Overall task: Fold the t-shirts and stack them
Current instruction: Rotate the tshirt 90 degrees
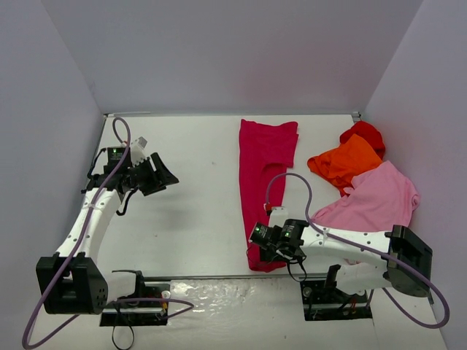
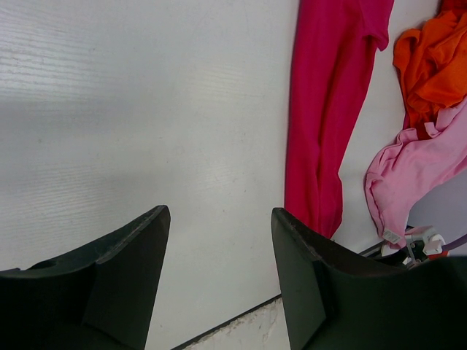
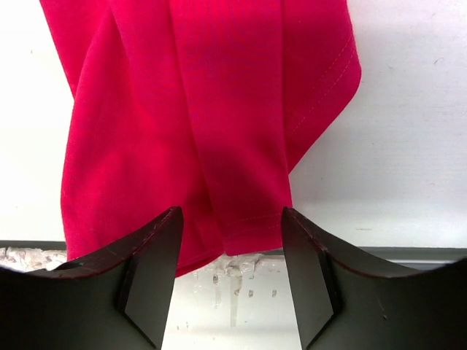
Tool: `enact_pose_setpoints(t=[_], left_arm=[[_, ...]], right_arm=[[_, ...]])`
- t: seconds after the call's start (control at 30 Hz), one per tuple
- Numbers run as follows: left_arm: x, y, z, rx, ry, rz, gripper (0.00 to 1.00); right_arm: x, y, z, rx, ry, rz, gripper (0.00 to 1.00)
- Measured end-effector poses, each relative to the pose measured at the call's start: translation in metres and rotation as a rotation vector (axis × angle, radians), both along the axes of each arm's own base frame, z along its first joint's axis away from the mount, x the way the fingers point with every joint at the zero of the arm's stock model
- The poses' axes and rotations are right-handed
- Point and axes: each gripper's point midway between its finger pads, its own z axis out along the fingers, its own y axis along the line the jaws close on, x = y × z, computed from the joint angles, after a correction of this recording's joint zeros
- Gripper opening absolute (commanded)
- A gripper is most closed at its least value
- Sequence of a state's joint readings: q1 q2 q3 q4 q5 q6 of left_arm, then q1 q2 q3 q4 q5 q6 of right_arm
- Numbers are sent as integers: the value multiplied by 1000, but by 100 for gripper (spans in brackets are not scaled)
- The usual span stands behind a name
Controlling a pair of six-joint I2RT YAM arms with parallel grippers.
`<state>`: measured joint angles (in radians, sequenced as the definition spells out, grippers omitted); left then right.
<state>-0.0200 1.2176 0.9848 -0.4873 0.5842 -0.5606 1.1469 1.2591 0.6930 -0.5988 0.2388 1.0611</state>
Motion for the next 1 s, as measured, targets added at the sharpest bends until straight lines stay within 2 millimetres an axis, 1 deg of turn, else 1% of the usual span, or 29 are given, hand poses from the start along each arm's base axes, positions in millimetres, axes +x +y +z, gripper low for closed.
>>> enact_pose_setpoints(t=[0.03, 0.07, 0.13, 0.17, 0.2, 0.27, 0.43, 0.47, 0.5, 0.57, 0.83, 1.0], left_arm=[[0, 0, 0, 0, 0, 0, 55], [0, 0, 0, 0, 0, 0, 55], [0, 0, 0, 0, 1, 0, 54], [0, 0, 0, 0, 2, 0, 54], [0, 0, -1, 0, 3, 0, 54], [0, 0, -1, 0, 5, 0, 54], [0, 0, -2, -2, 8, -2, 54], [0, -1, -2, -3, 8, -2, 55], [0, -1, -2, -2, 8, -2, 55], [0, -1, -2, -3, 7, -3, 54], [0, -1, -2, -3, 8, -3, 54], [1, -1, -2, -5, 4, -3, 54]], right_arm=[[0, 0, 0, -1, 1, 0, 49], [0, -1, 0, -3, 2, 0, 43], [-1, -2, 0, -7, 5, -1, 39], [-1, -3, 0, -10, 5, 1, 33], [-2, -3, 0, -13, 7, 1, 28], [-2, -5, 0, -18, 10, 0, 25], [-4, -9, 0, -31, 17, -1, 26], [-5, -10, 0, -35, 18, -1, 33], [-5, -11, 0, -39, 21, -1, 36], [-7, -13, 0, -44, 25, -2, 39], [-9, -12, 1, -39, 36, 0, 39], [-7, -3, 9, 10, 24, 18, 39]])
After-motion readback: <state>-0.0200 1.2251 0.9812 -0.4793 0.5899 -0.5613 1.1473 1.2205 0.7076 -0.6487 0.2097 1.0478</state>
